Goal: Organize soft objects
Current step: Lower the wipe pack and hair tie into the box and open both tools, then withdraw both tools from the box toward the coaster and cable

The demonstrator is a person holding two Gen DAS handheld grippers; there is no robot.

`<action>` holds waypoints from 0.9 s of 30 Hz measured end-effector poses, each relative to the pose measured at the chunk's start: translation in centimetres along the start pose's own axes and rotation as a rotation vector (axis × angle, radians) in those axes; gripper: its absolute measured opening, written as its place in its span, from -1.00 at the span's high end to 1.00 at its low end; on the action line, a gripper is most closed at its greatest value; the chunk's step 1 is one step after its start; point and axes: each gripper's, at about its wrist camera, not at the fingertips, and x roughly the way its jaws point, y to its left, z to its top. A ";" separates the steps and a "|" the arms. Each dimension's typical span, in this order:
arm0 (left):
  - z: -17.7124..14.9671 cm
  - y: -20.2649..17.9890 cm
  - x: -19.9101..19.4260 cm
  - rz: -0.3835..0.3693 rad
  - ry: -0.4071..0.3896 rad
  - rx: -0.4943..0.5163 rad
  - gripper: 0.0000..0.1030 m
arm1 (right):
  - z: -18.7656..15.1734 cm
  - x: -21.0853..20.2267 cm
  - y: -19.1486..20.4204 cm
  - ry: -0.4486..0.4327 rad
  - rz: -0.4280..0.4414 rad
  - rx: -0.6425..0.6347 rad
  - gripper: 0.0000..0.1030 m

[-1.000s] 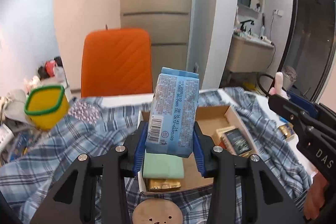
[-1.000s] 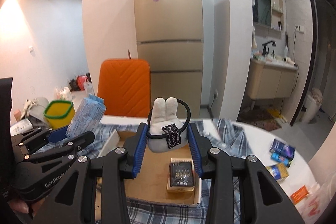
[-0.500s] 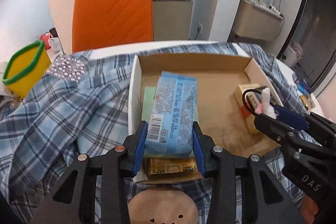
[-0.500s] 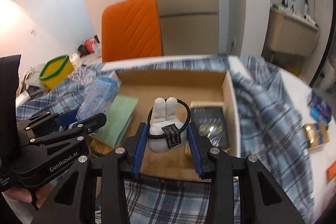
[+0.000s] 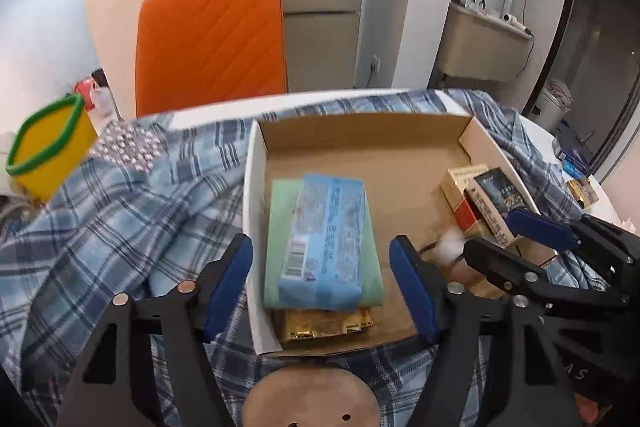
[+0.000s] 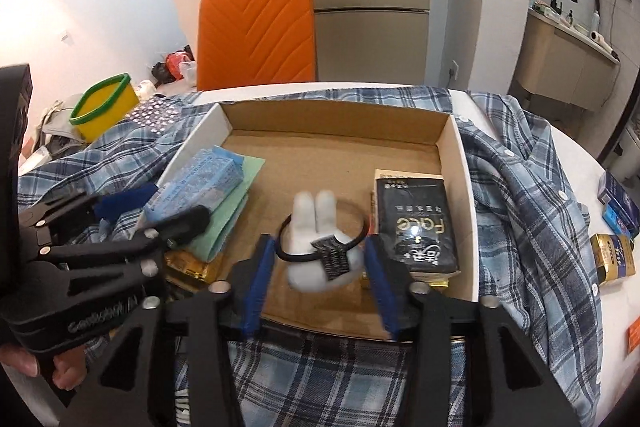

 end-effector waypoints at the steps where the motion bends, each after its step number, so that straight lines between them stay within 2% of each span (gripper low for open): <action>1: 0.1 0.2 -0.2 -0.011 -0.003 -0.012 -0.37 | 0.0 -0.3 0.0 -0.013 -0.006 -0.004 -0.09; 11: 0.8 1.0 -2.5 -0.005 -0.061 -0.040 -0.37 | 0.5 -2.4 -0.1 -0.071 -0.032 -0.012 -0.11; 15: 1.0 1.4 -4.9 -0.002 -0.108 -0.047 -0.37 | 0.7 -4.0 -0.2 -0.112 -0.047 0.000 -0.11; 18: 1.0 1.9 -7.3 -0.027 -0.153 -0.061 -0.37 | 0.6 -5.4 -0.3 -0.140 -0.036 0.009 -0.11; 27: -0.3 2.3 -13.1 -0.024 -0.264 -0.043 -0.37 | 0.0 -10.5 1.3 -0.237 -0.011 -0.007 -0.11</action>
